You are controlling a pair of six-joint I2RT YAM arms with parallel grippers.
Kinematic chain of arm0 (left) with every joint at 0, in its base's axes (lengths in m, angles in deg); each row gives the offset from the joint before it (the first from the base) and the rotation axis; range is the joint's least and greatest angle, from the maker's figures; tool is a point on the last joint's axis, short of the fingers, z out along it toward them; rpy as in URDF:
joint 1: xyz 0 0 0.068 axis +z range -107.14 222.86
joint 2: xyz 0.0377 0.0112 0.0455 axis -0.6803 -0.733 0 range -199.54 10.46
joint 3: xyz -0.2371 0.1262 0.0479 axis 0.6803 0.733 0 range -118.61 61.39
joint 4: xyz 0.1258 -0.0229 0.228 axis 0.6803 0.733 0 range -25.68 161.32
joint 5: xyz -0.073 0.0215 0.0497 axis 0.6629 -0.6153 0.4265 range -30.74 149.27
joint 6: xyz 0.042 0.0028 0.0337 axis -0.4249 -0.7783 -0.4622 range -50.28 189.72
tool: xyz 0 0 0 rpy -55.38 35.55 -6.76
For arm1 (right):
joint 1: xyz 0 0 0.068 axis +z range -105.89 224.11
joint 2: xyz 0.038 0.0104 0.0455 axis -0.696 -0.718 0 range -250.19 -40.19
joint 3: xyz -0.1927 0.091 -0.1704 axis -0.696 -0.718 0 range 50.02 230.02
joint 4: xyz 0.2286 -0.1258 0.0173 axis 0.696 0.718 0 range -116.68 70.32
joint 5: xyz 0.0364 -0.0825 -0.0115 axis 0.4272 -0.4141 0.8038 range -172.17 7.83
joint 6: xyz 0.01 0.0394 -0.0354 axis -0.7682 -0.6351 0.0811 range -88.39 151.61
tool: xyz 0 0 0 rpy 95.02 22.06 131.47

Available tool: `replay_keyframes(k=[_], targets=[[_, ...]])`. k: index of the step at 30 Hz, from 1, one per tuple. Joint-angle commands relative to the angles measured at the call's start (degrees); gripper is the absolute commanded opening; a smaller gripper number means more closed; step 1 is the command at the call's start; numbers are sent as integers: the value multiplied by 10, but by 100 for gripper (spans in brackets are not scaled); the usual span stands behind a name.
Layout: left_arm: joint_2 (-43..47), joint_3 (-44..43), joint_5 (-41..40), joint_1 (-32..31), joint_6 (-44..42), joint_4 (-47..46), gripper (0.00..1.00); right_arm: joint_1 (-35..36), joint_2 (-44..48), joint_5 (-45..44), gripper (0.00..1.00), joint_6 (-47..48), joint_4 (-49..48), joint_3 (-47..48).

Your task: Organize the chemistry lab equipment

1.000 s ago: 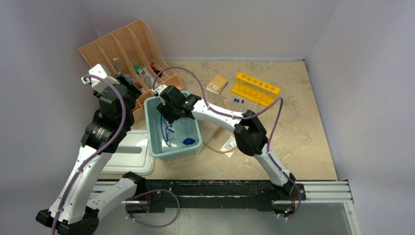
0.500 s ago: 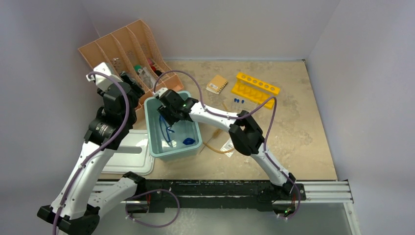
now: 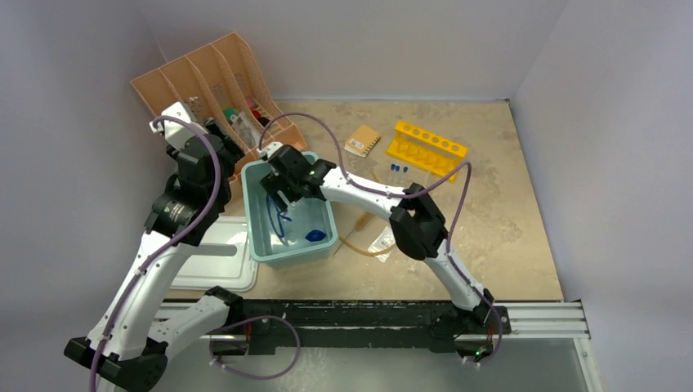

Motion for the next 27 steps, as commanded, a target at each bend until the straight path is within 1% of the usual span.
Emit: replay_keyframes(k=[1,7,11,14,15,16,17,20,21,23,27], targets=[[2,-23,-3,4,-2,-10,57,0,127,55,86,-21,-42,-16],[13,-31,0,4,3,-17,58,-5,197,67,85,-29,-49,-25],[18,-28,23,4,-6,-32,63,-18,266,29,83,-50,-57,-73],[22,-13,56,4,-17,-55,68,-33,327,-24,80,-70,-48,-132],[23,-8,69,4,-19,-66,71,-38,347,-44,79,-80,-41,-155],[24,-1,79,4,-19,-75,76,-45,375,-61,78,-92,-30,-178],[23,3,85,4,-15,-79,77,-52,396,-83,78,-111,-18,-206],[14,-1,92,4,7,-79,78,-77,461,-110,78,-168,4,-316],[12,-2,100,4,9,-82,78,-83,483,-117,77,-190,14,-369],[8,0,128,4,10,-99,78,-91,520,-139,77,-243,33,-442],[-11,-2,167,4,17,-114,75,-109,563,-153,70,-322,58,-559]])
